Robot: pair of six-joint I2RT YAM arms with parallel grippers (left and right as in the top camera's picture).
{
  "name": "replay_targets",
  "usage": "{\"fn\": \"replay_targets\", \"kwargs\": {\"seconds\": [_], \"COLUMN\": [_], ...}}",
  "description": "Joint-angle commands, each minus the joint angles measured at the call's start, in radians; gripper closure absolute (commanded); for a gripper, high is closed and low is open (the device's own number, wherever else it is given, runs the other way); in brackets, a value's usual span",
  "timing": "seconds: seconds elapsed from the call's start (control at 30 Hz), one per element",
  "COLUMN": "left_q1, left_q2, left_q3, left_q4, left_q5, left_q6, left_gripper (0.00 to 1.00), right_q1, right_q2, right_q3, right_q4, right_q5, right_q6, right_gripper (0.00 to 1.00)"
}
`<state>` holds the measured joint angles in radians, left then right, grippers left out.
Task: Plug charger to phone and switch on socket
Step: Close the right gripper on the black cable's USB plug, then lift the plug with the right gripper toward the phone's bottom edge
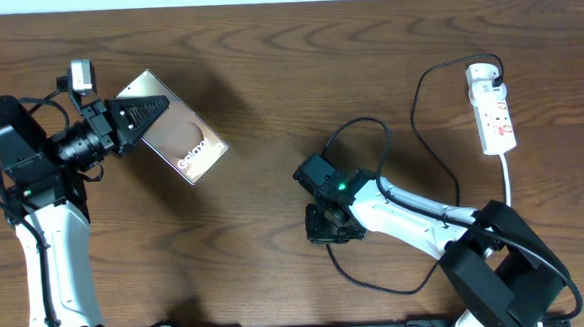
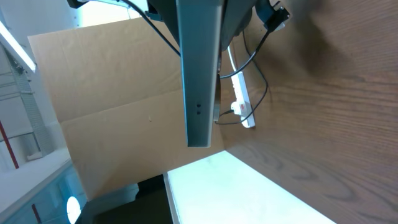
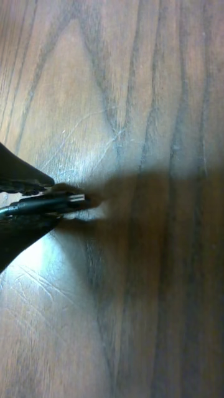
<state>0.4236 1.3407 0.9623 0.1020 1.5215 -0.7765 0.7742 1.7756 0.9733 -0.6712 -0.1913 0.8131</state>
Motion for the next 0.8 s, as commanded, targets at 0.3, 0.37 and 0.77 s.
{"fn": "replay_targets", "kwargs": {"seconds": [0.3, 0.37, 0.77], "left_q1": [0.003, 0.003, 0.003], "left_q2": [-0.002, -0.002, -0.002], "left_q3": [0.004, 0.004, 0.004], "left_q4": [0.005, 0.005, 0.005], "left_q5": [0.041, 0.041, 0.042], "left_q6": [0.018, 0.018, 0.017], "left_gripper": [0.93, 0.93, 0.93], "right_q1": [0.0, 0.0, -0.002], "right_q2": [0.061, 0.061, 0.061], "right_q3": [-0.037, -0.036, 0.038], "right_q4": [-0.001, 0.0, -0.006], "right_q5": [0.012, 0.012, -0.089], "right_q6": [-0.006, -0.006, -0.083], "right_gripper": [0.99, 0.99, 0.99]}}
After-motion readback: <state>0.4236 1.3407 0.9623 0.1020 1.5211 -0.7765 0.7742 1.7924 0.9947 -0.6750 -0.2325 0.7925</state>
